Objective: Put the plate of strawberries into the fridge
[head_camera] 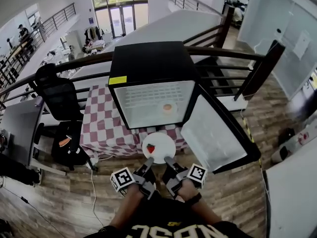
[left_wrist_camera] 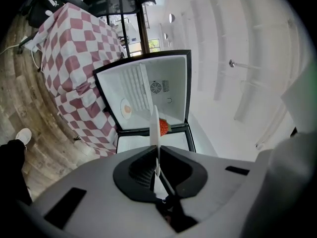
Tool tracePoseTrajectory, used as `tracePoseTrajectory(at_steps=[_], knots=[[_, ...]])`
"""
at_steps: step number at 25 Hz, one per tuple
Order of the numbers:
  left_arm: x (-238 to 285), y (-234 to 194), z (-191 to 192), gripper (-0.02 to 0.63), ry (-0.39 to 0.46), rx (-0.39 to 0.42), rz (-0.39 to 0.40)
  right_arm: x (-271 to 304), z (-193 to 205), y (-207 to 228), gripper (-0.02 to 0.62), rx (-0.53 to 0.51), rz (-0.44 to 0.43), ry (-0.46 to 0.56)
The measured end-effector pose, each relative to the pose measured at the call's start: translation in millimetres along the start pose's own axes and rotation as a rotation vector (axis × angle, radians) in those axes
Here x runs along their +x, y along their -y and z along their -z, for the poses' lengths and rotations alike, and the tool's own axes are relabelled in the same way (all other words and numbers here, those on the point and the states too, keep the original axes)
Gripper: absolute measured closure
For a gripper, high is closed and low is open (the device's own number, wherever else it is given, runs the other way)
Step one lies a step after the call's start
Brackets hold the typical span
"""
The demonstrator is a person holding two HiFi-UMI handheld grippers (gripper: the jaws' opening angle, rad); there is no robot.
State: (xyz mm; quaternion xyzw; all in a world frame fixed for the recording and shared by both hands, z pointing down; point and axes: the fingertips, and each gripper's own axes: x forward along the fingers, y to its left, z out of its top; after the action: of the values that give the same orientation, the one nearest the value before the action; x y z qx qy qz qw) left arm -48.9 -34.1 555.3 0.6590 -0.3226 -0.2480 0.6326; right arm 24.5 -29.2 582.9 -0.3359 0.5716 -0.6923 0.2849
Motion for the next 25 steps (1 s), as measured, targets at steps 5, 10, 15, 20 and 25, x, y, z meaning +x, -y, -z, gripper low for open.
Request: tracePoseTrajectory(at_steps=[5, 10, 15, 20, 25], knots=[[5, -5, -38, 0.574, -0.011, -0.021, -0.005, 38, 2, -4, 0.561, 0.008, 0.012, 0.002], [11, -3, -68, 0.574, -0.023, -0.038, 0.005, 68, 3, -11, 0.561, -0.009, 0.023, 0.012], [22, -4, -82, 0.574, -0.032, -0.055, 0.011, 83, -5, -16, 0.561, -0.027, 0.041, 0.026], [40, -8, -92, 0.575, -0.038, -0.057, 0.006, 96, -20, -17, 0.561, -0.028, 0.05, 0.025], [65, -13, -108, 0.575, -0.017, -0.046, -0.014, 119, -42, -15, 0.561, -0.008, 0.057, 0.002]])
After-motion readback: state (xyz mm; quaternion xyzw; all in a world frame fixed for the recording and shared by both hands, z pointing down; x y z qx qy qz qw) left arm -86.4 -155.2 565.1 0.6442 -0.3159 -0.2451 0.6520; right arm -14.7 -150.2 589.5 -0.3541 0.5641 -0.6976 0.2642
